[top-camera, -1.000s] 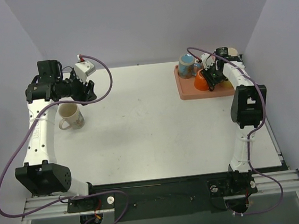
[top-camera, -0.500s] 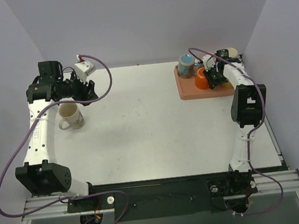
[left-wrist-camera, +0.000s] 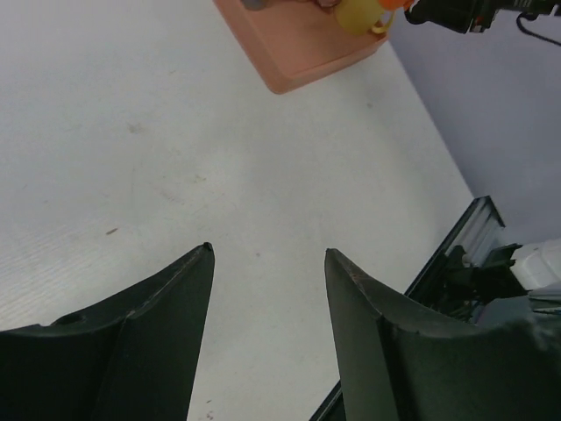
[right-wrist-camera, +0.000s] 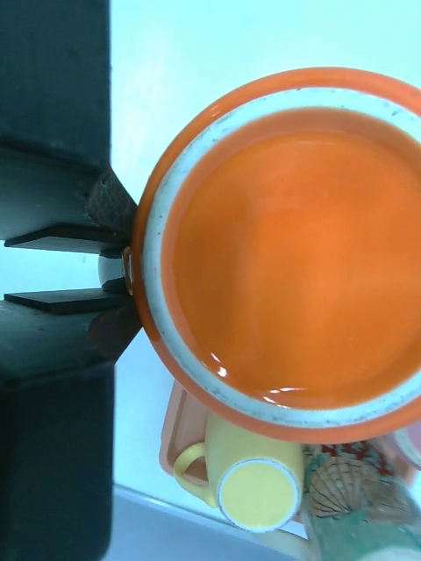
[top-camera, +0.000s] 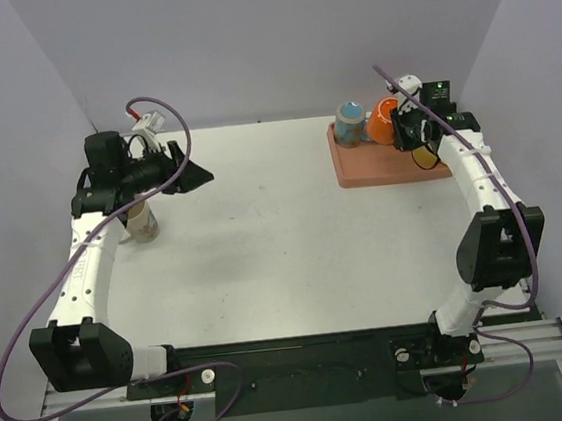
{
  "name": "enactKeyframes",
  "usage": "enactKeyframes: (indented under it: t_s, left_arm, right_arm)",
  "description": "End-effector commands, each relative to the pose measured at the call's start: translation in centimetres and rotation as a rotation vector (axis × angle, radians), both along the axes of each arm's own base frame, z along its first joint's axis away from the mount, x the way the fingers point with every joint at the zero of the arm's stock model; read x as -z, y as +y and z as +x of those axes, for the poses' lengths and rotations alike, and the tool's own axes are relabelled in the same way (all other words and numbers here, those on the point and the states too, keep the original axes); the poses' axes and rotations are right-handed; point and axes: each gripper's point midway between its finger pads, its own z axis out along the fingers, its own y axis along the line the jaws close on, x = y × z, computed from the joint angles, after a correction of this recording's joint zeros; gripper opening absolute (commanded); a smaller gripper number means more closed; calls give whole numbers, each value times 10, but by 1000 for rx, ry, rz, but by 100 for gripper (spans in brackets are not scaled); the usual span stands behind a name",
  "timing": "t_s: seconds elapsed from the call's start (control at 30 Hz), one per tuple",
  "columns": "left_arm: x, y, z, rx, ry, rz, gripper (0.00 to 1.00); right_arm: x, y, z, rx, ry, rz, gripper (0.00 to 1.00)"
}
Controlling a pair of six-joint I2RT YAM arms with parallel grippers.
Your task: Turn the mug right side up
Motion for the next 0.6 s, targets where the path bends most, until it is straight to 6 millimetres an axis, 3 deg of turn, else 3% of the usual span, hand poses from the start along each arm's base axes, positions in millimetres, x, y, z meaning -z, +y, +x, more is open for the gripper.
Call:
enactKeyframes:
  t_s: [0.0, 0.03, 0.07, 0.1, 0.13, 0.17, 0.2, 0.33, 0.4, 0.57]
  left_arm:
    - [-90, -33, -13, 46, -143, -310, 64]
    - [-86, -36, -15, 48, -125, -342, 66]
    - [-113, -41, -22, 78, -182, -425, 67]
    - [-108, -45, -24, 85, -158, -461, 69]
    - [-119, -49, -30, 101, -158, -514, 70]
    - [-124, -55, -34, 119, -148, -535, 71]
    - [-129, -57, -38, 137, -167, -546, 71]
    - [-143, -65, -49, 167, -160, -623, 76]
    - [-150, -65, -55, 190, -180, -644, 76]
    - [-164, -68, -75, 245, -234, -675, 77]
  right_arm:
    - [-106, 73, -16, -43, -254, 298, 0]
    - [-117, 94, -18, -85, -302, 350, 0]
    - [-142, 125, -34, -137, -347, 457, 0]
    - [-169, 144, -40, -189, -446, 511, 0]
    - [-173, 172, -53, -231, -439, 582, 0]
    - [-195, 190, -63, -285, -498, 624, 0]
    - [-202, 219, -79, -344, -480, 685, 0]
    - [-255, 292, -124, -535, -510, 928, 0]
    - [-268, 313, -141, -597, -490, 994, 0]
    - [-280, 343, -162, -687, -444, 1051, 0]
